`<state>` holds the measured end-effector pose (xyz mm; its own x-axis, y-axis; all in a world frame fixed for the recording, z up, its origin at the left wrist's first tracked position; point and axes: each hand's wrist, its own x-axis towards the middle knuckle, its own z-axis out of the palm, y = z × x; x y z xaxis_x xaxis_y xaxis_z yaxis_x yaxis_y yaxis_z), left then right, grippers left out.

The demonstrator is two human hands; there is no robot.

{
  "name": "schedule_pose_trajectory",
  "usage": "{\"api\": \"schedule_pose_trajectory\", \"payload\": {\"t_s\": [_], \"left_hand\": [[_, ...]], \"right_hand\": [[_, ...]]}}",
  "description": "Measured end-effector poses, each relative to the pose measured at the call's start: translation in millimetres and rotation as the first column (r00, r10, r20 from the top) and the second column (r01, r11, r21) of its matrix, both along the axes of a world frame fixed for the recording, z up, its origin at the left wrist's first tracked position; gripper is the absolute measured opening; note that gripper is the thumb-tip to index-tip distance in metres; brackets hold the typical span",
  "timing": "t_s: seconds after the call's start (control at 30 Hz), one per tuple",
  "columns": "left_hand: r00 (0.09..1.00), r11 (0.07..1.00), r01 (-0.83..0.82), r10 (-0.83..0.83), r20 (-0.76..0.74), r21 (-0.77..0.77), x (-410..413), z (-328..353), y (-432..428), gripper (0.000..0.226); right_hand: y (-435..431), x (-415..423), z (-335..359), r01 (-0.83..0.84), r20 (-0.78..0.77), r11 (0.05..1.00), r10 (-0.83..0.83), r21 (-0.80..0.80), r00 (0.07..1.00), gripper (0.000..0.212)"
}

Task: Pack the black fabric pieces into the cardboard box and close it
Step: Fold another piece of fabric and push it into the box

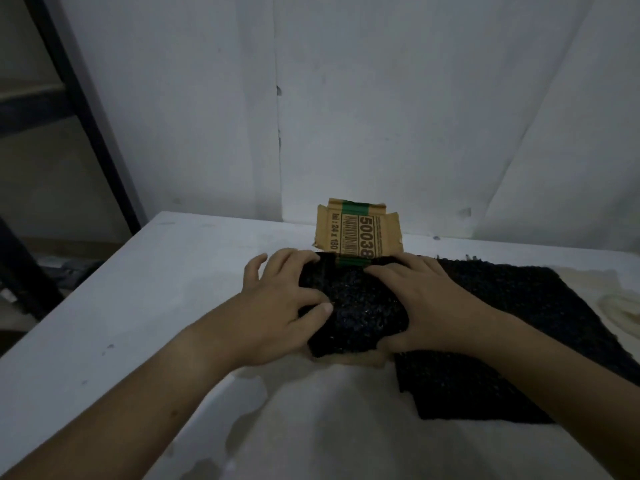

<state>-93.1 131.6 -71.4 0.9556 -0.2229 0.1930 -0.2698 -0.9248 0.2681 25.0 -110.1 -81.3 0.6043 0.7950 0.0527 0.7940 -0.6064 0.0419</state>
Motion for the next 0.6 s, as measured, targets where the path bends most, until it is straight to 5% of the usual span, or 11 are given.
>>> {"api": "schedule_pose_trajectory", "payload": {"t_s": [0.23,0.3,0.4,0.5,0.6], "left_hand": [[0.973,0.994,0.028,-0.004,-0.23,0.102,21.2,23.4,-4.8,0.035],[0.986,1.0,0.001,-0.003,-0.168,-0.017,25.1,28.2,0.7,0.026],[0.981,0.966,-0.083,0.036,-0.192,-0.243,30.6,27.8,5.6,0.044],[0.931,0.932,-0.192,0.074,-0.357,-0.308,39.9,20.3,10.1,0.054],[0.807,0.796,-0.409,0.086,-0.585,-0.446,49.2,13.8,10.9,0.076]], "right_hand": [[-3.5,-5.6,5.1,-0.012,-0.022,0.999,0.013,0.051,1.0,0.109],[-9.0,-9.4,9.9,-0.025,-0.021,0.994,0.027,0.109,0.999,0.104],[-19.5,-17.8,15.5,-0.048,0.01,0.976,0.047,0.212,0.999,0.079],[-28.8,-27.0,17.5,-0.059,0.04,0.96,0.05,0.274,0.998,0.048],[-36.0,-33.9,12.8,-0.049,0.03,0.959,0.042,0.28,0.999,0.038]]}}
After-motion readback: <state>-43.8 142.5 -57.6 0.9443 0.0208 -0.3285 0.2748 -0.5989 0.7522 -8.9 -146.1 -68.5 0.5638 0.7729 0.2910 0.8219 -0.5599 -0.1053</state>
